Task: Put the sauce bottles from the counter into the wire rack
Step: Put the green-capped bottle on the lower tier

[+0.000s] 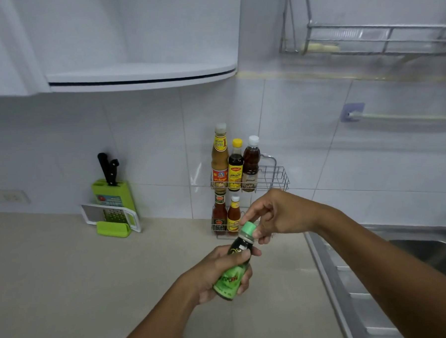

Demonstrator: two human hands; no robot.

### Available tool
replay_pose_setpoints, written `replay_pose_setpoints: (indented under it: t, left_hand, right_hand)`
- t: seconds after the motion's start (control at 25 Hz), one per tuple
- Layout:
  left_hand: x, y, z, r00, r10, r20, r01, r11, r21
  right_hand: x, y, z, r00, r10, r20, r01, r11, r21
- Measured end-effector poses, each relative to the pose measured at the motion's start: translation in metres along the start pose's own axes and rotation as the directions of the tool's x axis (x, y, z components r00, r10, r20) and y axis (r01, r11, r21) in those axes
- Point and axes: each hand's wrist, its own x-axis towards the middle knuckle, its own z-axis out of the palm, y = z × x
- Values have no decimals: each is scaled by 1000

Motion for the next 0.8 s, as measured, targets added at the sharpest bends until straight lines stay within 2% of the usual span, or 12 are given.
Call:
replay_pose_setpoints:
  t: [0.04, 0.12, 0.24, 0.32, 0.4, 0.48, 0.56, 0.6, 0.64, 0.72, 0.8]
  left_hand:
    - [-1, 1, -1, 1000, -13, 7, 14, 1000, -20]
    - [-4, 4, -1, 989, -52, 141, 83, 971, -225]
    - [-5, 7, 5, 904, 69, 421, 133, 893, -431]
    - [-5, 9, 11, 833, 139, 536, 157, 870, -468]
    - [-8, 13, 14, 807, 137, 574, 150, 893, -425]
    - [-14, 21, 14, 881, 75, 466, 73, 954, -292]
    - [-19, 28, 16, 982, 56, 178, -47, 997, -55]
    - [-19, 31, 20, 994, 107, 3, -107, 987, 120]
    - [-19, 31, 25, 967, 192, -165, -130, 936, 328]
    - [-17, 30, 35, 826, 386, -411, -24, 752, 659]
    - [-19, 30, 45, 724, 485, -492, 165, 570, 805]
  right_hand:
    - [0, -2, 1, 1000, -20, 6, 20, 1000, 5]
    - [-1, -9, 6, 994, -106, 11, 105, 994, 40]
    - [-2, -23, 10, 977, -214, -3, 212, 968, 134]
    - [-6, -35, 8, 967, -253, 14, 248, 956, 160]
    - [-11, -44, 6, 963, -269, 27, 264, 956, 129]
    - [-15, -48, 6, 965, -260, 3, 260, 964, 56]
    - [-18, -46, 7, 971, -238, -28, 237, 971, -31]
    - [-19, -45, 7, 973, -230, -34, 225, 969, -99]
    - [-19, -44, 7, 973, -228, -36, 217, 956, -197]
    - [-20, -41, 5, 973, -227, -31, 198, 903, -382]
    - [-21, -40, 7, 973, -225, -56, 176, 874, -452]
